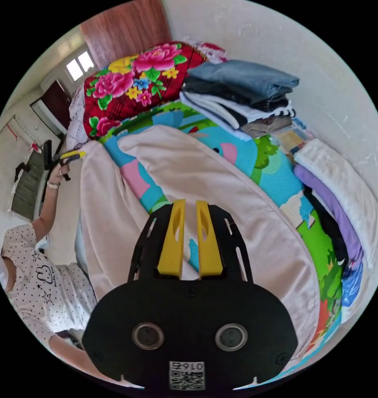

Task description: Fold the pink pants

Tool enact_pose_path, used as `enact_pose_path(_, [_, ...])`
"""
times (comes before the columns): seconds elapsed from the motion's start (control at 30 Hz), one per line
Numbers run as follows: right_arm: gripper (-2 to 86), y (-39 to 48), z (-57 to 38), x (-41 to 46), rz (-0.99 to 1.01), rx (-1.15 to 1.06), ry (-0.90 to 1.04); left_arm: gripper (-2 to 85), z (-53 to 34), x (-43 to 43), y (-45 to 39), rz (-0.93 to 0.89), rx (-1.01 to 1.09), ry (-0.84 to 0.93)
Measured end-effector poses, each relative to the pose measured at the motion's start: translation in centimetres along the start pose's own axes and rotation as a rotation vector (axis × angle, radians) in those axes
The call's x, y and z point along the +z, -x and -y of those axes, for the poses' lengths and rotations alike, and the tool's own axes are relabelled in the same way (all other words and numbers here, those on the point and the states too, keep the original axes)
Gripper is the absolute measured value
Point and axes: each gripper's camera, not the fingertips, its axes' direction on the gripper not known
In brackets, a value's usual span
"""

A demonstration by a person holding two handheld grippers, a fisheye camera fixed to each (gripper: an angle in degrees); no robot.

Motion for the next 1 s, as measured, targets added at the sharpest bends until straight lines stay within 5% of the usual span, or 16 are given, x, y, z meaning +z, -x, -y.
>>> enact_pose_path(0.2, [7.6,8.8,-22.6,-5.2,-0.230,0.031,-0.260,2.0,1.1,-3.8,-4.5,0.262,-0.006,0.043])
enact_pose_path(0.27, [9.9,11.8,-30.4,-6.4,-0.348,0.115,-0.324,0.0,1.1,-6.0,-6.6,0.494,-0.040,0.017])
enact_pose_path(0.33, [13.3,15.1,-40.3,-6.5,-0.472,0.258,-0.313,-0.6,1.2,-7.6,-8.5,0.544,-0.062,0.005])
enact_pose_path(0.53, [17.3,20.5,-60.4,-1.4,-0.640,0.639,-0.136,-0.9,3.0,-9.0,-19.0,0.012,0.132,-0.097])
enact_pose_path(0.67, [17.7,24.2,-67.6,2.6,-0.585,0.666,-0.340,-1.0,5.2,-7.1,-29.5,-0.317,0.320,-0.131])
enact_pose_path(1.0, [14.1,26.8,-77.1,12.6,-0.496,0.788,-0.459,-1.0,9.5,-3.5,-48.0,-0.574,0.551,-0.012])
